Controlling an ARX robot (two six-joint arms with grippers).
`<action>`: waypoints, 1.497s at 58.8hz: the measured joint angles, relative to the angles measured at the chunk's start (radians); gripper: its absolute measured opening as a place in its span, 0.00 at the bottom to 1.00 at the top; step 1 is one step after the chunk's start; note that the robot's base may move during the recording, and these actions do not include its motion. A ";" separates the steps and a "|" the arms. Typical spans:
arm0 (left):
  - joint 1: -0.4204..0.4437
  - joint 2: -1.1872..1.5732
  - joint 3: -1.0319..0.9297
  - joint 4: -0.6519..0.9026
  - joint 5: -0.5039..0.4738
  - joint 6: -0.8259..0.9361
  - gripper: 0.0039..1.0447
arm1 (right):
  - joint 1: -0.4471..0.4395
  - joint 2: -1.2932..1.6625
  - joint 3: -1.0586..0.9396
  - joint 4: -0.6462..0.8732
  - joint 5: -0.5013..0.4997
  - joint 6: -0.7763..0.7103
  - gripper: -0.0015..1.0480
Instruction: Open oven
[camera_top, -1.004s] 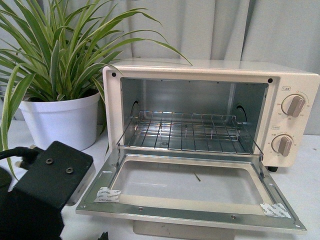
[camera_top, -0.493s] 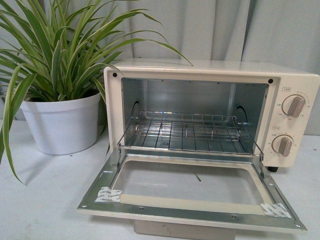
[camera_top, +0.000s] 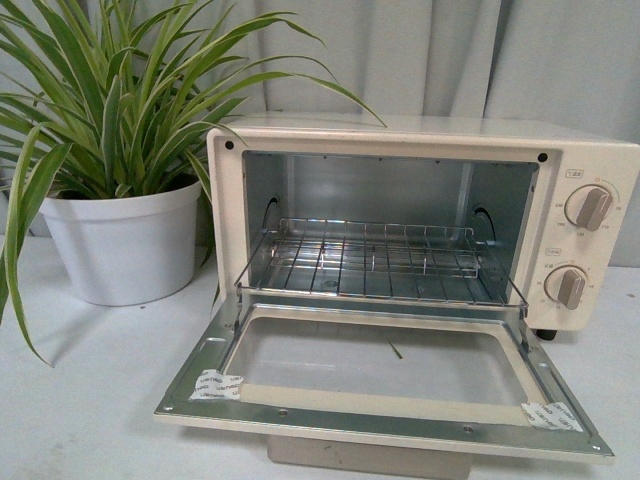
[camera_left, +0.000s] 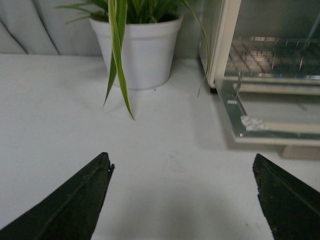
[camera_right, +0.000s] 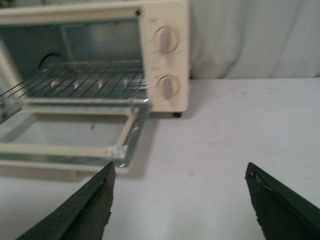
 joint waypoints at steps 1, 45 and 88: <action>0.018 -0.011 0.000 0.000 0.013 0.001 0.71 | -0.002 -0.001 0.000 0.002 0.002 -0.003 0.64; 0.433 -0.113 0.000 -0.091 0.414 0.001 0.04 | -0.174 -0.020 0.000 -0.006 -0.153 -0.029 0.01; 0.434 -0.113 0.000 -0.091 0.414 0.001 0.94 | -0.174 -0.020 0.000 -0.006 -0.153 -0.030 0.91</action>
